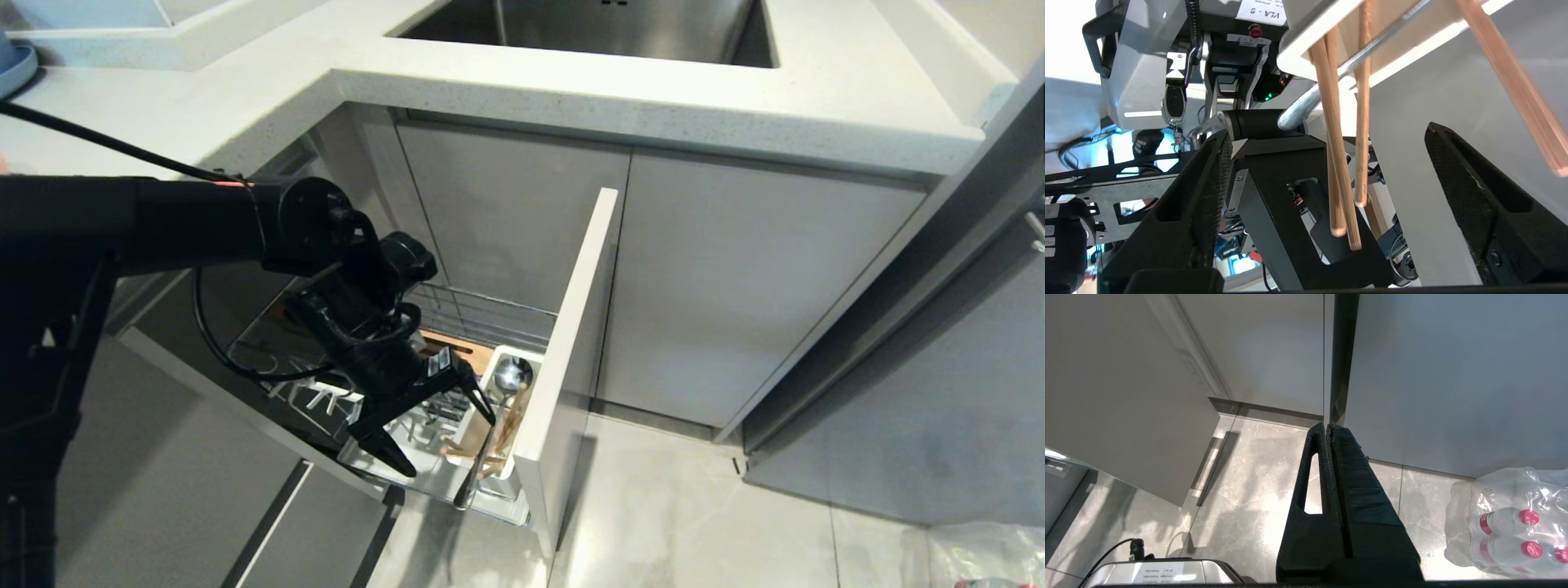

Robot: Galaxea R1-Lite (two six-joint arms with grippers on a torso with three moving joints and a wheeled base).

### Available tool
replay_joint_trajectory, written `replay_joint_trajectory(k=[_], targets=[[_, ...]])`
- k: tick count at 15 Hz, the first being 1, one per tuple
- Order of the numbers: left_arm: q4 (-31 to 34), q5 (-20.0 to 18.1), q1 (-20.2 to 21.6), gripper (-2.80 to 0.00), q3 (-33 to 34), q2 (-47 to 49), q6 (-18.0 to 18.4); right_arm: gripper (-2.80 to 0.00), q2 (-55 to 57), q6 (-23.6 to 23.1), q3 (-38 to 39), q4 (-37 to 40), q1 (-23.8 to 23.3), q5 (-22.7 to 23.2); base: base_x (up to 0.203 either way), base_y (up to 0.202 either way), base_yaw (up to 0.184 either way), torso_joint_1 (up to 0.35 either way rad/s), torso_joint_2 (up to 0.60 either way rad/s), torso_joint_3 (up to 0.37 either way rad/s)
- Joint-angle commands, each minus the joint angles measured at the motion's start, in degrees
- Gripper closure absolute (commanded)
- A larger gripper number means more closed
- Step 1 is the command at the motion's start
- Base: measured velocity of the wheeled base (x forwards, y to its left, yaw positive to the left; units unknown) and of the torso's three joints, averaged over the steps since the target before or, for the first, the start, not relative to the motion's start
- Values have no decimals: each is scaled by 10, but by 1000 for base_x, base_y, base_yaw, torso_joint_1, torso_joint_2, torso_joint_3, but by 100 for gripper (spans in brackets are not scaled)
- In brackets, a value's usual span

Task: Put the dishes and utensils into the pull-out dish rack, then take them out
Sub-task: Take the chopsticks out of the cupboard

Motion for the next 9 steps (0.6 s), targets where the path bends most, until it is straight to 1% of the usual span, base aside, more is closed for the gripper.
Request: replay_joint_trajectory(k=[1,9], targets=[[4,-1,-1,-280,0,13,-3,0,0,0,1,0,0,0,0,0,0,0,0,0],[21,0,2,-280,-15,35,-2,0,0,0,1,0,0,0,0,0,0,0,0,0]])
